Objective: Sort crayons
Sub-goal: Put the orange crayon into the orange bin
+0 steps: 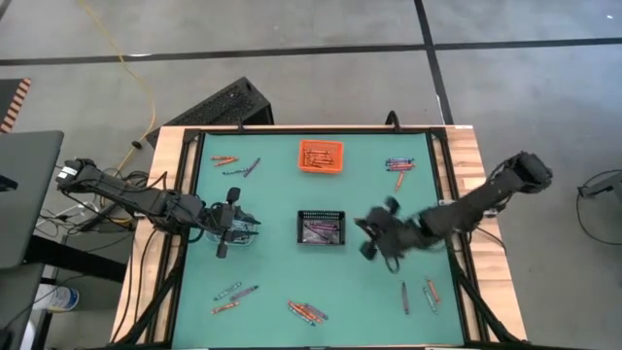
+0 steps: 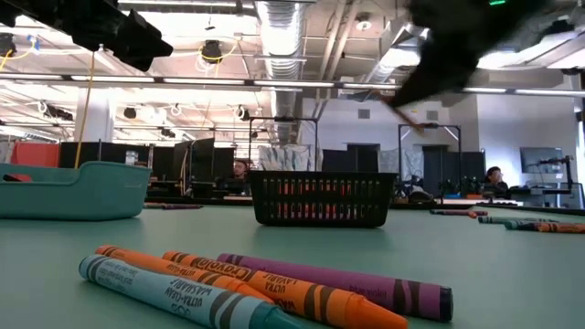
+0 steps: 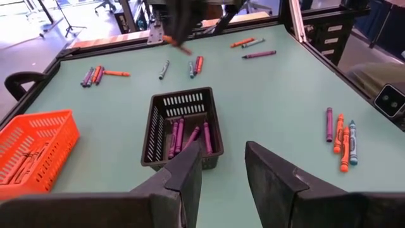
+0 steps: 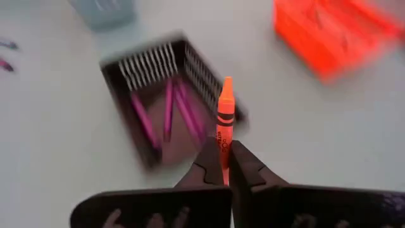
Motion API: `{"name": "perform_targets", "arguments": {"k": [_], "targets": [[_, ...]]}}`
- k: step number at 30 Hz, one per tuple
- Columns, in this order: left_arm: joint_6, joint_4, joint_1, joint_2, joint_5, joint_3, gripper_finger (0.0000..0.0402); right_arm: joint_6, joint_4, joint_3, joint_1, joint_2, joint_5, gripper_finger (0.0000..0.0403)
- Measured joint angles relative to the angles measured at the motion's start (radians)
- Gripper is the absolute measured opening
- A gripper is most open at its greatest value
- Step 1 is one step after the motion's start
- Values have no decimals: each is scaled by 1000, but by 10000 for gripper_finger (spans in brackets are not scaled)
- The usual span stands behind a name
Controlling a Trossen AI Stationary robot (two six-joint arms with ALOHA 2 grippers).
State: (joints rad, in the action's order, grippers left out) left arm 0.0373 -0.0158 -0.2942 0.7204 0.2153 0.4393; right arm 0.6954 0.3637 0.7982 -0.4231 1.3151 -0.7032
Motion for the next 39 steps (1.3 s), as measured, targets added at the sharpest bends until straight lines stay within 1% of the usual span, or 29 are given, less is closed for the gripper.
{"name": "perform_targets", "arguments": {"k": [2,5,8,11,15,18,22,25,29,35,39], "targets": [[0,-2,0,0,0,0,111,-235,-156,1,111,9,79,2],[-5,-1,0,0,0,0,111,-526,-373,1,286,37,258,2],[-20,3,0,0,-9,0,111,-747,-538,3,439,74,406,1],[-22,6,0,0,-28,0,111,-896,-587,20,561,122,508,1],[-4,18,0,0,-28,0,111,-959,-583,85,682,221,585,1],[9,26,0,0,-27,0,111,-1004,-532,162,741,305,586,3],[3,28,0,0,-43,0,111,-1011,-380,291,795,387,574,10],[7,27,-1,0,-62,0,111,-1012,-245,375,815,437,573,16],[23,26,-1,0,-61,0,111,-1011,-129,465,826,493,573,24],[16,22,-1,0,-66,0,111,-1010,-17,546,839,542,567,40],[9,12,-1,-7,-50,0,111,-1009,-6,558,839,537,503,57]]}}
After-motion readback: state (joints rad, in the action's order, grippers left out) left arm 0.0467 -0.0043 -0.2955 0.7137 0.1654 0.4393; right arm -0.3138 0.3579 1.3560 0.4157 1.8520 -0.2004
